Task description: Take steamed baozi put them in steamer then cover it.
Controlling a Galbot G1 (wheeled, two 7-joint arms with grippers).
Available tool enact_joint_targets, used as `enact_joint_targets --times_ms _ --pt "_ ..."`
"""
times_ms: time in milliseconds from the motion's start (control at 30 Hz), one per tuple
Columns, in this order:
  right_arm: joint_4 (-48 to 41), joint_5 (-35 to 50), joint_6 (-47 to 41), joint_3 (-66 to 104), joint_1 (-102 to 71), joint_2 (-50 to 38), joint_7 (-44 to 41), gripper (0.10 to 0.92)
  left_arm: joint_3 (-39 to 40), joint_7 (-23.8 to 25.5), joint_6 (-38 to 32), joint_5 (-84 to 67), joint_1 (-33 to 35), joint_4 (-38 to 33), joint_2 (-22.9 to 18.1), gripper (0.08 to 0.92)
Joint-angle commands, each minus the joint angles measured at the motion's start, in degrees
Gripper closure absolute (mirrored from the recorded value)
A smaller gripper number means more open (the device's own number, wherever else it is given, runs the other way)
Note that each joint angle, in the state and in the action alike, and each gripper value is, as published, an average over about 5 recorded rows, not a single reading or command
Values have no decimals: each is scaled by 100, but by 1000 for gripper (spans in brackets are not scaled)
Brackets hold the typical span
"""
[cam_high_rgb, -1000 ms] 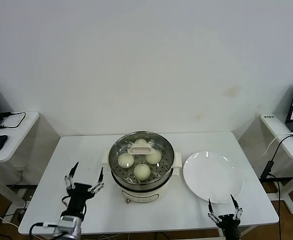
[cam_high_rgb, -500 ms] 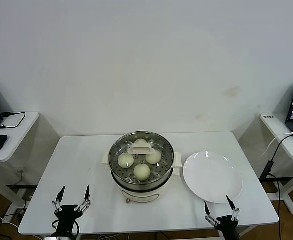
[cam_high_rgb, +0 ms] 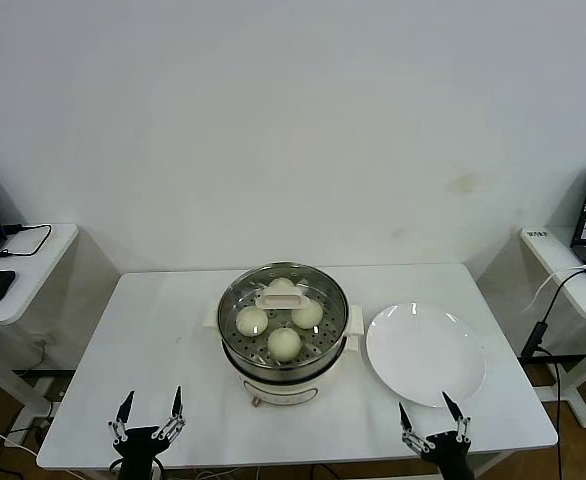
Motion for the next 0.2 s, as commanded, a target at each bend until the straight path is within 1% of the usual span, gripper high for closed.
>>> enact_joint_targets --times_ms 33,200 --pt "462 449 -1068 -143 -109 -62 -46 203 42 47 -75 -61 77 69 -183 177" --pt "414 409 -1003 -154 -121 -55 -32 203 65 64 -62 -50 83 86 -190 177"
